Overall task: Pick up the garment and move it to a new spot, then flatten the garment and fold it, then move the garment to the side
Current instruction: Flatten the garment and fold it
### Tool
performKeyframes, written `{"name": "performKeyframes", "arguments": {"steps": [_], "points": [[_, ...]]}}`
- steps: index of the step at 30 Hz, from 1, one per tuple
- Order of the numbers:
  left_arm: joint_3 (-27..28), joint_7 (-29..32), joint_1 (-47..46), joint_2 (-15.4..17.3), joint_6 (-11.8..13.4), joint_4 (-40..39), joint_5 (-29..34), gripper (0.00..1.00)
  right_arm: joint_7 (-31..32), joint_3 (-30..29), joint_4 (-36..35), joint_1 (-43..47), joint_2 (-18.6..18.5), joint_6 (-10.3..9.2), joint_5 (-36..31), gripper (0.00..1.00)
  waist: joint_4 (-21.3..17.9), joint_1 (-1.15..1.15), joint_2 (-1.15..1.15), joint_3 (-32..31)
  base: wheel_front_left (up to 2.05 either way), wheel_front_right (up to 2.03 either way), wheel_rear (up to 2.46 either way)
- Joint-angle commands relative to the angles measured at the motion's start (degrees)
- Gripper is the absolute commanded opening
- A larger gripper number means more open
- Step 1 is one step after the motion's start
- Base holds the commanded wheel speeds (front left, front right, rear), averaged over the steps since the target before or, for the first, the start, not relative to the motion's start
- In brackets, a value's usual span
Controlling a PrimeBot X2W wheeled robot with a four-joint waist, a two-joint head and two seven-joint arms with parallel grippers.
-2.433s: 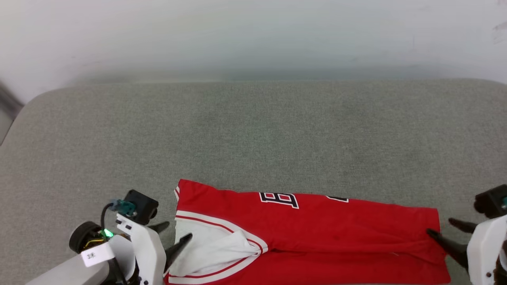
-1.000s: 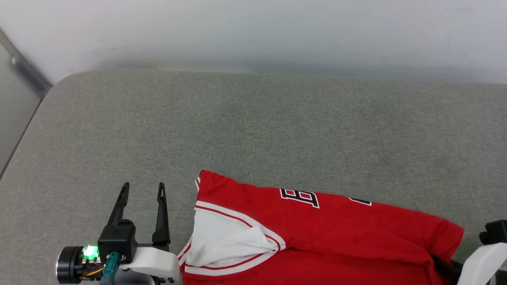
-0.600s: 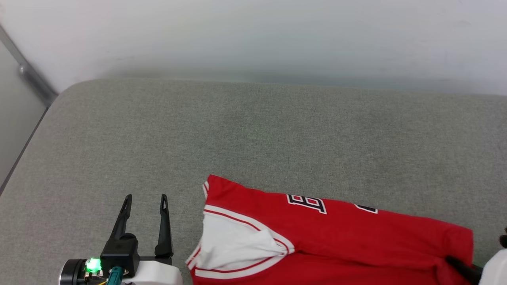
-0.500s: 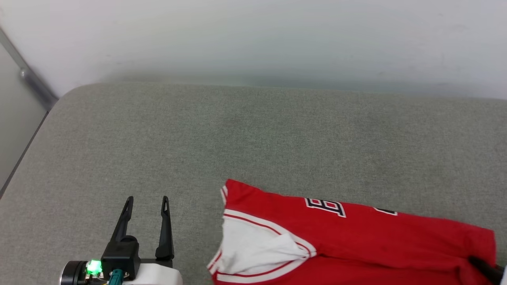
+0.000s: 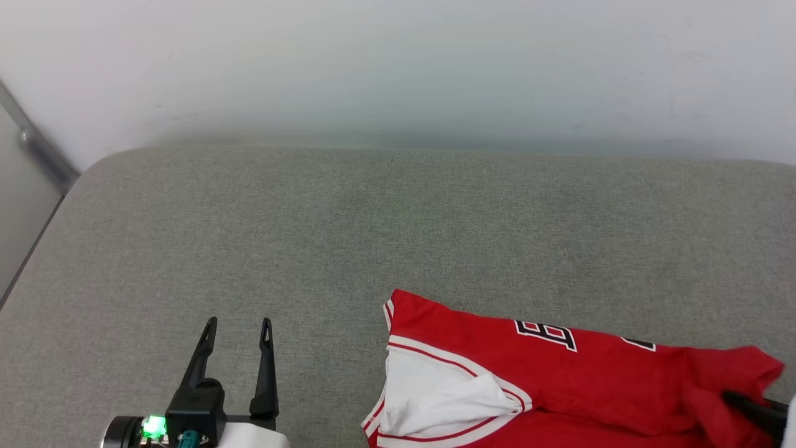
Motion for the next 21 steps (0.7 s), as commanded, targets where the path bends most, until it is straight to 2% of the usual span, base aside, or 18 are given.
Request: {"name": "performKeyframes", "arguments": {"steps": [1,5,10,16,21], "points": [[0.34,-0.15,0.75,-0.47,-0.40,0.12,0.52,1.00,0.78,0.50,-3.00,0.36,0.99,-0.02,0.27,0.00,-0.02,0.00,0.00,0.03,0.00,0.00,0.00],[0.80,-0.15,0.78,-1.15,-1.25,0.39,0.95,1.00,3.16,2.16,-11.90,-1.70,3.22,-0.02,-1.28,0.00,0.21,0.00,0.00,0.18,0.00,0.00,0.00],[1.13,-0.15,-0.36,-2.15,-2.22,0.53,1.41,1.00,6.73,6.26,-18.37,-5.77,6.68,-0.02,-6.81,0.00,1.07,0.00,0.00,1.35,0.00,0.00,0.00],[1.92,-0.14,-1.78,-3.14,-2.94,0.51,1.50,1.00,9.73,13.54,-19.41,-13.98,13.41,-0.02,-12.58,0.00,1.81,0.00,0.00,3.43,0.00,0.00,0.00],[2.51,-0.15,-2.71,-3.90,-3.33,0.70,1.73,1.00,11.02,21.60,-15.60,-22.77,19.01,-0.02,-16.29,0.00,1.82,0.00,0.00,4.78,0.00,0.00,0.00]]}}
